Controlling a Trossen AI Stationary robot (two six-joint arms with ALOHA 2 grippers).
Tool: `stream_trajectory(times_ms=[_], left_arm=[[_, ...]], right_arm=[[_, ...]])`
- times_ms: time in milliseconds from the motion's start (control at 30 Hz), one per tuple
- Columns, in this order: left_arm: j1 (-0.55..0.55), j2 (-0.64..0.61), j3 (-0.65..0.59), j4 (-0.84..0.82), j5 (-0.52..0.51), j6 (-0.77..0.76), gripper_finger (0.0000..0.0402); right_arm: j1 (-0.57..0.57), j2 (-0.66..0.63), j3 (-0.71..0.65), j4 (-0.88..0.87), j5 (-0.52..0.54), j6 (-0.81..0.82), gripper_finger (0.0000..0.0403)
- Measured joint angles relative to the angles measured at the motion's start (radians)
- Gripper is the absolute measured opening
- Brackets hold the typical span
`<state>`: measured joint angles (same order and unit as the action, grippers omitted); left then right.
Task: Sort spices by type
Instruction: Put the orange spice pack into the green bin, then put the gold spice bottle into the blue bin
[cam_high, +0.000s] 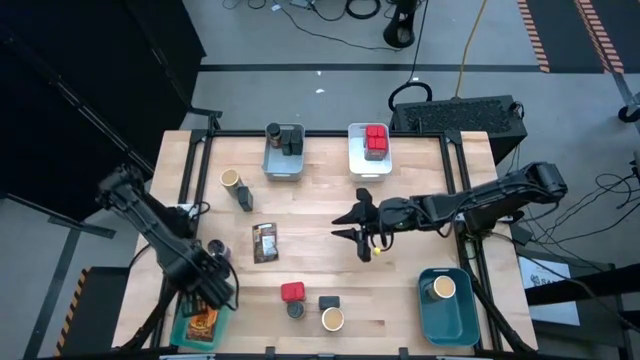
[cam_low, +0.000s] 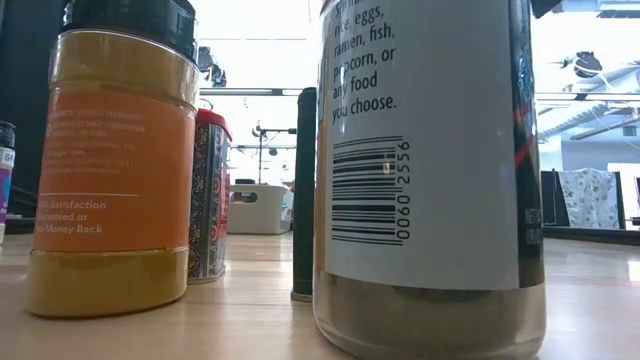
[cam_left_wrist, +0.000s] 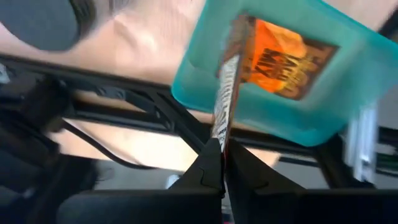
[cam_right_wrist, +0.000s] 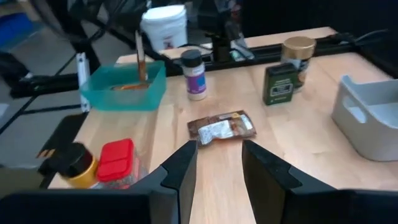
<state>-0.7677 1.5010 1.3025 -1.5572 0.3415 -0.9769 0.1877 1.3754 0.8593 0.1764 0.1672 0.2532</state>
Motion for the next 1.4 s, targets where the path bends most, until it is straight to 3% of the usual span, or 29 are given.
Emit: stream_trajectory(times_ms=[433,600,933,1267,1400], left_arm=[[-0.018,0.181,0.0,0.002,-0.044,0.253,0.0006],[-0.02,0.188,0.0,0.004,-0.078,0.253,0.0012],[-0.02,0.188,0.0,0.006,-0.115,0.25,0.0094],[-0.019,0.161,0.043,-0.012,-0.113,0.224,0.0101],[-0.019,0.114,0.051,-0.012,-0.175,0.223,0.0102]], right_arm=[[0.11,0.0,0.0,0.003,0.181,0.083,0.0112],[0.141,0.0,0.0,0.003,0.216,0.094,0.0112],[0.181,0.0,0.0,0.001,0.281,0.102,0.0112],[0.188,0.0,0.0,0.0,0.362,0.091,0.0112],[0.188,0.0,0.0,0.0,0.362,0.082,0.0112]])
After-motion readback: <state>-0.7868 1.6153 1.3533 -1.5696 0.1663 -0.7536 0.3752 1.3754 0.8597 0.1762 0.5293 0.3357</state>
